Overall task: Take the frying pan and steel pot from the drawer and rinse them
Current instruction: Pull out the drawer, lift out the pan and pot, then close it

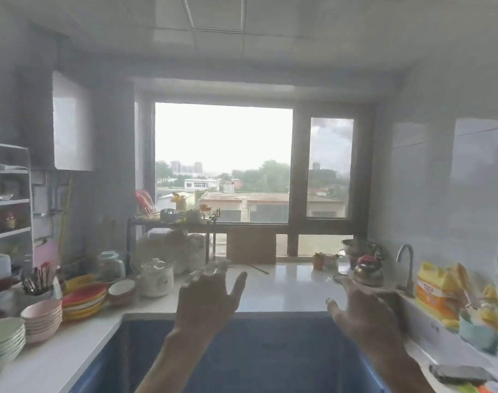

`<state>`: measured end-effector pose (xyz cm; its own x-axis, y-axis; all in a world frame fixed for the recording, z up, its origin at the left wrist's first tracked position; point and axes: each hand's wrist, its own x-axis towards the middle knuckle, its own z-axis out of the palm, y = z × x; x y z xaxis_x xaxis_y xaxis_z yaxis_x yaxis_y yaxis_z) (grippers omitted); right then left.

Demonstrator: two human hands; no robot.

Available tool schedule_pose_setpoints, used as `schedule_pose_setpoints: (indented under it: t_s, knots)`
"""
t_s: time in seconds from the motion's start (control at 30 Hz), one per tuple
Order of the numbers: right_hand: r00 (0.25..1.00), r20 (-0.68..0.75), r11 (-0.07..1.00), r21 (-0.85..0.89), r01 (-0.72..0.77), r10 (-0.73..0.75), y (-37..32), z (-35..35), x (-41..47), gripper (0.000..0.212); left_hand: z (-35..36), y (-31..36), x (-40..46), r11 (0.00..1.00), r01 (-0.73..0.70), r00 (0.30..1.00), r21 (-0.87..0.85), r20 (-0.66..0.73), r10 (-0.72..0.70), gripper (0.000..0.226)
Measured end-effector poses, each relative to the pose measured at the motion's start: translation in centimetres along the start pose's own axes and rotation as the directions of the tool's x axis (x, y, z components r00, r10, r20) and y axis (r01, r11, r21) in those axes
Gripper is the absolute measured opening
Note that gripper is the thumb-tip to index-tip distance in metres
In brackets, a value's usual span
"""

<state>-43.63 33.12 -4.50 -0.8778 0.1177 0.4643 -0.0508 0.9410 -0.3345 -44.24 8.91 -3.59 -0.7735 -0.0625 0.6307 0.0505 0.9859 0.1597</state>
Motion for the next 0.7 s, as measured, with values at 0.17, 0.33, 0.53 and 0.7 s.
schedule_pose_setpoints:
  t_s: [0.17,0.33,0.53,0.7]
  knots:
    - [0.993,0.109,0.999,0.03,0.042,-0.045,2.5,7.2,11.9,0.051,10.5,0.8,9.7,0.996,0.008,0.999,-0.09,0.054,-0.003,0.051]
    - [0.964,0.247,0.995,0.048,0.087,-0.097,6.1,18.2,21.7,0.048,23.5,-1.0,16.2,0.989,-0.022,0.992,-0.149,0.118,0.04,0.046]
    - [0.845,0.534,0.945,0.289,-0.152,-0.027,10.9,36.4,33.7,0.028,45.4,-6.3,23.5,0.972,0.108,0.891,-0.211,0.455,0.0,0.036]
    - [0.611,0.79,0.847,0.29,-0.446,0.051,17.9,51.9,35.4,0.024,63.8,-9.0,22.1,0.878,0.43,0.613,-0.209,0.781,-0.114,0.027]
